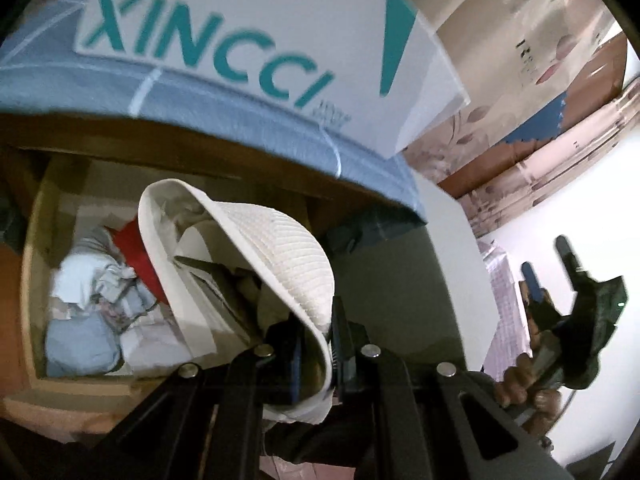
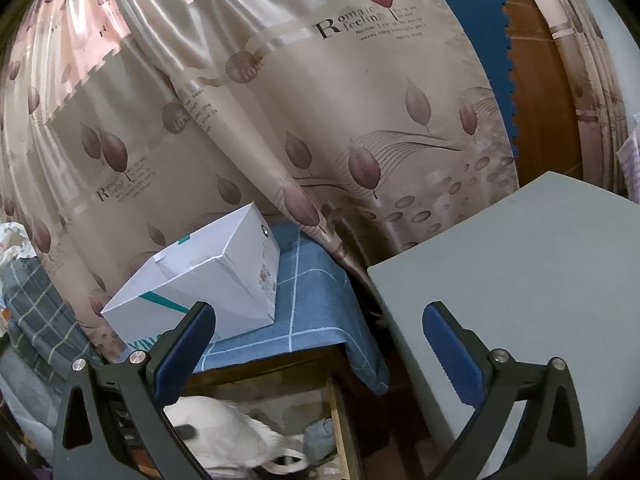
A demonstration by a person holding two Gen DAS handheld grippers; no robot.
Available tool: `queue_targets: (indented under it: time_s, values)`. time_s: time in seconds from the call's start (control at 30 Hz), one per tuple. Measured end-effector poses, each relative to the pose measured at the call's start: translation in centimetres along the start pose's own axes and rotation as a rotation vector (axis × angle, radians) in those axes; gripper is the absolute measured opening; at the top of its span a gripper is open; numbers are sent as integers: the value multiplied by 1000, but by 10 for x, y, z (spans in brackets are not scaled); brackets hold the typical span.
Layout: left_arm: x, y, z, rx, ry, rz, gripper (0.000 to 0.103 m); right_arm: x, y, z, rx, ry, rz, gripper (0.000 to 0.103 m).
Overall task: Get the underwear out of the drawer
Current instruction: 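Lift the beige bra and lower it into the white box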
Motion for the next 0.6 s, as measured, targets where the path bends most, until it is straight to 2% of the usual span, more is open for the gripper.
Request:
queue_targets:
  time_s: [0.3, 0.6]
  values:
    - [-7, -79, 7, 26, 13, 63, 11, 2, 4, -5, 16, -31, -16, 103]
    - [-15, -108, 35, 49, 26, 123, 11, 4, 5, -8, 17, -49, -21, 103]
Point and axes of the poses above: each gripper's, at about its wrist camera, not at the fingertips, and y roughly the way its jaws point, z to its right, x to its underside, the point moved 5 cm from there along y, roughly the way its jaws point, and after that the axes turned 8 degrees about z, right-handed, at the moved point
